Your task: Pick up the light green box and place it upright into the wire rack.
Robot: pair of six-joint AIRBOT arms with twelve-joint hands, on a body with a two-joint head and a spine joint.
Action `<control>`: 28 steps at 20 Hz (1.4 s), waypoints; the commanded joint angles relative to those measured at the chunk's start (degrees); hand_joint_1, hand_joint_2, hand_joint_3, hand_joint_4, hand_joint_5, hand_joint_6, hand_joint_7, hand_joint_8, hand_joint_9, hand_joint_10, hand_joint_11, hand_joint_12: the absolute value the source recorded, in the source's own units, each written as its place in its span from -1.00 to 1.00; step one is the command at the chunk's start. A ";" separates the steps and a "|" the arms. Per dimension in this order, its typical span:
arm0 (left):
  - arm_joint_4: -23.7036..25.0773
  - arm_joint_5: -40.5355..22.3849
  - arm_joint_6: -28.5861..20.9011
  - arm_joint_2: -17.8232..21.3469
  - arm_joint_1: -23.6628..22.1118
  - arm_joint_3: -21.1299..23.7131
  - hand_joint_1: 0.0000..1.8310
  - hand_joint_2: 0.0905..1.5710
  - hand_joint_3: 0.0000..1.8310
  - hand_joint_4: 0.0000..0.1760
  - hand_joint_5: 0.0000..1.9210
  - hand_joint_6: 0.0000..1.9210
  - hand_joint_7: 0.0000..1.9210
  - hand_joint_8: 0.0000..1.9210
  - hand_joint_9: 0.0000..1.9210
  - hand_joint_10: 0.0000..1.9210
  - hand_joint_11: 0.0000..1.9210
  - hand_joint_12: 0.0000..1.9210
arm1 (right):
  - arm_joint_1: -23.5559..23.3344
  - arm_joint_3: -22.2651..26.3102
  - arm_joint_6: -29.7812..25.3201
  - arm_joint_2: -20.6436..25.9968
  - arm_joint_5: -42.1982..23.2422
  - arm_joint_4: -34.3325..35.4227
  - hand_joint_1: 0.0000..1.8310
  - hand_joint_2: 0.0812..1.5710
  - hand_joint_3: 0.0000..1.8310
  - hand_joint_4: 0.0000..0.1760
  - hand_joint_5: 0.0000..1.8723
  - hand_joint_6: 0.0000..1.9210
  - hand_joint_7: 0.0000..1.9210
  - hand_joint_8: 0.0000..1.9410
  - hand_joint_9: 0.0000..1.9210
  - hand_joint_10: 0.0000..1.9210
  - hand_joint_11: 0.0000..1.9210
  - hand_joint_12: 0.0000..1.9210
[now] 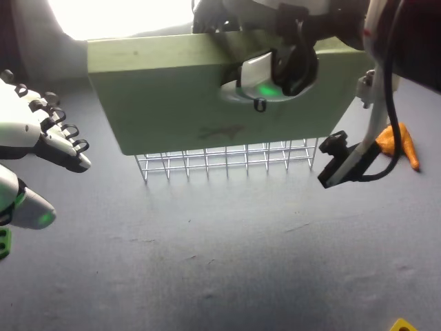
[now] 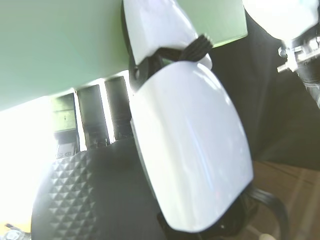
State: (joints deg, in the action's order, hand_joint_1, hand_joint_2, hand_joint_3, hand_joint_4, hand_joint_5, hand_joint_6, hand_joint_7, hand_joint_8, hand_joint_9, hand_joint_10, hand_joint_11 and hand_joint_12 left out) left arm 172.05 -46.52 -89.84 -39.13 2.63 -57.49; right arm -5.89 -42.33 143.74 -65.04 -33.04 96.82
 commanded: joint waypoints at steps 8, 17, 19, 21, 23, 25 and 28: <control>0.53 3.72 0.21 -0.02 -0.10 -0.24 -0.91 0.60 -1.00 -1.00 -0.80 -1.00 -0.81 -1.00 -0.85 -1.00 -1.00 -0.62 | -0.62 -3.13 -5.52 -0.91 2.68 -12.26 0.36 0.41 -1.00 -1.00 0.06 -0.15 -0.02 0.32 -0.19 0.43 -0.43 0.82; 0.53 3.72 0.22 -0.23 -0.04 -1.02 -0.90 0.62 -1.00 -1.00 -0.80 -0.99 -0.82 -0.99 -0.87 -0.99 -1.00 -0.68 | 0.96 -4.95 -10.38 -2.17 1.05 -20.54 0.48 0.48 -1.00 -1.00 -0.05 -0.01 -0.14 0.36 -0.23 0.58 -0.43 0.78; 0.53 3.72 0.22 -0.27 0.02 -1.35 -0.90 0.62 -1.00 -1.00 -0.79 -0.99 -0.80 -0.99 -0.85 -0.99 -1.00 -0.62 | 1.44 -5.42 -10.56 -2.51 0.65 -20.53 0.37 0.45 -1.00 -1.00 0.01 -0.07 -0.11 0.41 -0.23 0.51 -0.41 0.78; 0.53 3.72 0.22 -0.28 0.12 -1.48 -0.88 0.61 -1.00 -1.00 -0.77 -0.99 -0.80 -1.00 -0.85 -0.99 -1.00 -0.64 | 1.83 -5.84 -10.76 -2.81 0.61 -20.52 0.36 0.41 -1.00 -1.00 0.10 -0.19 -0.04 0.33 -0.18 0.41 -0.39 0.73; 0.53 3.72 0.22 -0.28 0.21 -1.50 -0.91 0.63 -1.00 -1.00 -0.79 -1.00 -0.82 -1.00 -0.86 -1.00 -1.00 -0.67 | 2.39 -6.39 -10.83 -3.23 0.61 -20.50 0.49 0.44 -1.00 -1.00 0.01 -0.11 -0.07 0.29 -0.19 0.49 -0.40 0.71; 0.53 3.72 0.22 -0.28 0.25 -1.55 -0.96 0.65 -0.99 -1.00 -0.87 -1.00 -0.88 -1.00 -0.90 -1.00 -1.00 -0.75 | 2.79 -7.13 -10.84 -3.67 0.58 -20.49 0.36 0.43 -1.00 -1.00 0.05 -0.13 -0.08 0.39 -0.22 0.47 -0.43 0.77; 0.53 3.72 0.22 -0.50 0.59 -1.65 -1.00 0.66 -0.99 -1.00 -0.90 -1.00 -0.87 -1.00 -0.91 -1.00 -1.00 -0.81 | 3.43 -7.75 -10.86 -4.17 0.64 -20.46 0.36 0.43 -1.00 -1.00 0.06 -0.15 -0.10 0.42 -0.25 0.47 -0.43 0.78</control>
State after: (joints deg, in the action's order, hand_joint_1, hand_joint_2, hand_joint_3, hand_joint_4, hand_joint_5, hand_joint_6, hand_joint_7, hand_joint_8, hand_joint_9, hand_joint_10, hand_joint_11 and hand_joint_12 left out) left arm 172.07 -46.37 -89.82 -39.55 3.70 -58.81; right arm -1.89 -50.19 133.27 -69.47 -31.05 79.61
